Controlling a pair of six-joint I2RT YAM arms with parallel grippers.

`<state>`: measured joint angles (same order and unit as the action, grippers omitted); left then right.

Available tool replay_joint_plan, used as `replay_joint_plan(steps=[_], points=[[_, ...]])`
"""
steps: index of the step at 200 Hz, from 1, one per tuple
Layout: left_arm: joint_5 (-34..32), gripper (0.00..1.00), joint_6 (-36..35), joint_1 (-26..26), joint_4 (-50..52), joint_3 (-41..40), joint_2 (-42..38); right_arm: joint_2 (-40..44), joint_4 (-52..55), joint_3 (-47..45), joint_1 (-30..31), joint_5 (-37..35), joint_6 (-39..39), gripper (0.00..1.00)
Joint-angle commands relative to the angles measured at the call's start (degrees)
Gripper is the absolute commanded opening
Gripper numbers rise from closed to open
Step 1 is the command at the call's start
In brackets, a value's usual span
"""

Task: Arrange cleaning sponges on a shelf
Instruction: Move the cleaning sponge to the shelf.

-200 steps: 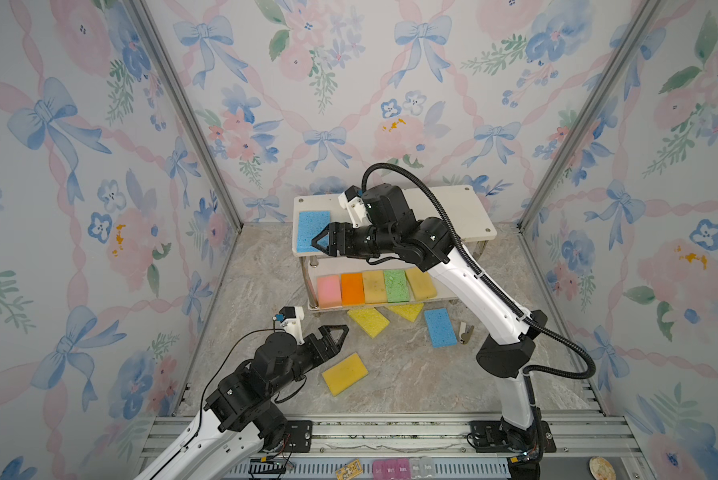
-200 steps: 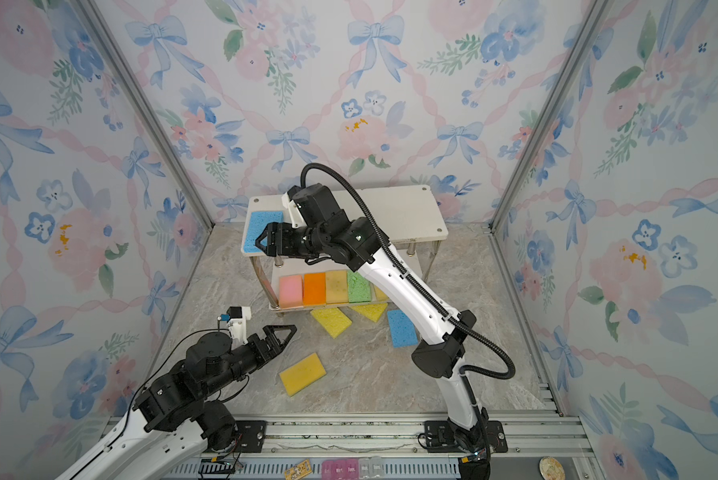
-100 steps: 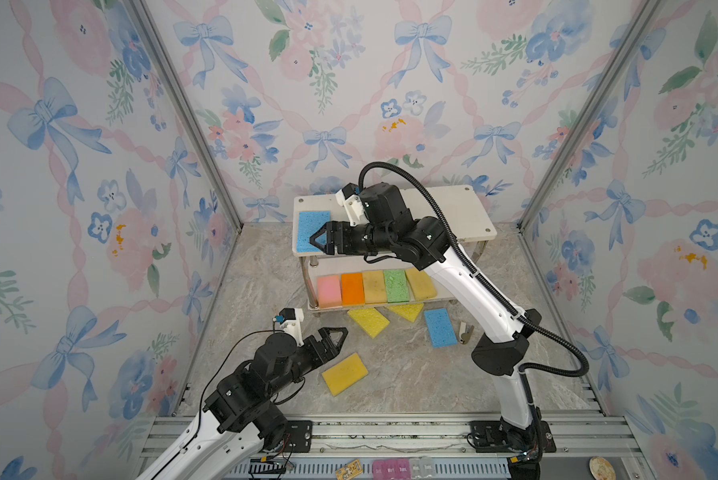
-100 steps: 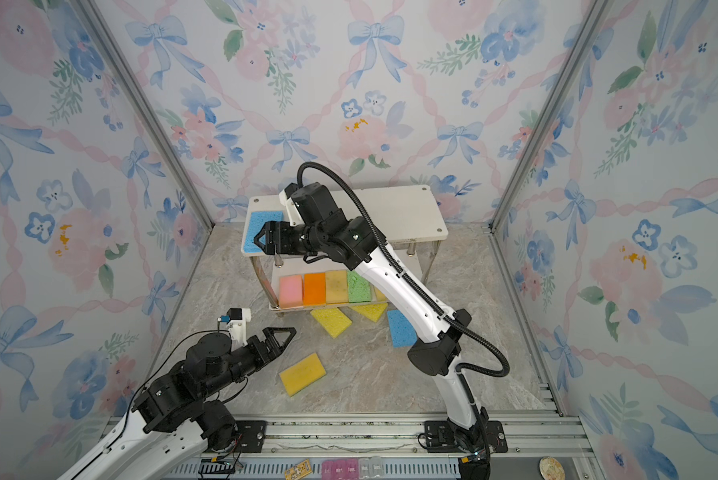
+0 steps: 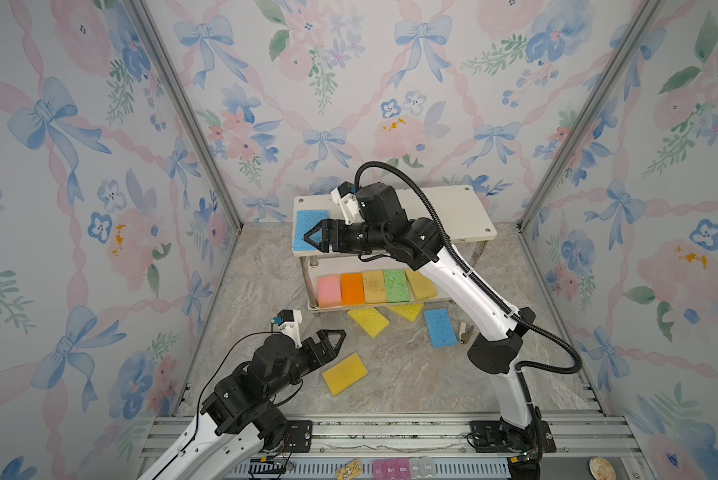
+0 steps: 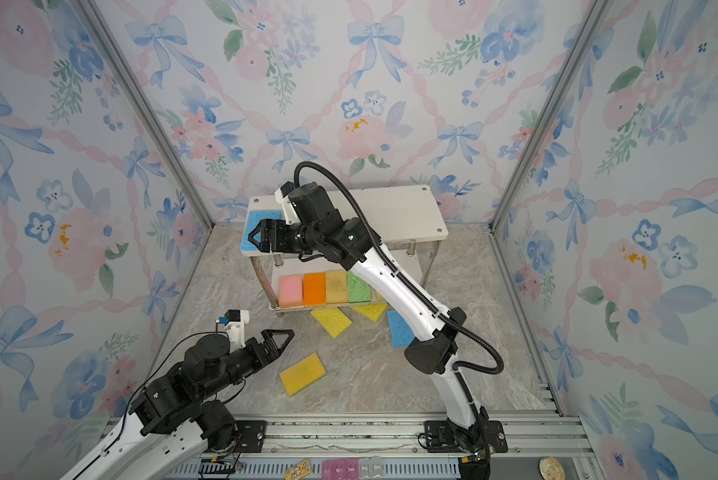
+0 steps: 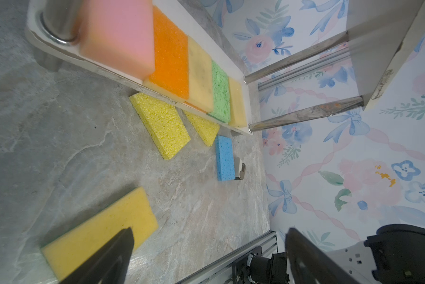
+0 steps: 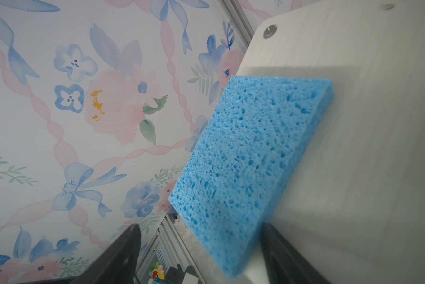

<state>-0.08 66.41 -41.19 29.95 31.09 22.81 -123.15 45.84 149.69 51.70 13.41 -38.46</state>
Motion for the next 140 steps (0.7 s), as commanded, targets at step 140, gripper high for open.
replay_joint_plan(steps=[140], points=[[5.3, 0.98, -14.0, 0.6, 0.5, 3.1, 16.5, 49.9, 0.0, -52.2, -3.6, -3.6, 5.3, 0.9]])
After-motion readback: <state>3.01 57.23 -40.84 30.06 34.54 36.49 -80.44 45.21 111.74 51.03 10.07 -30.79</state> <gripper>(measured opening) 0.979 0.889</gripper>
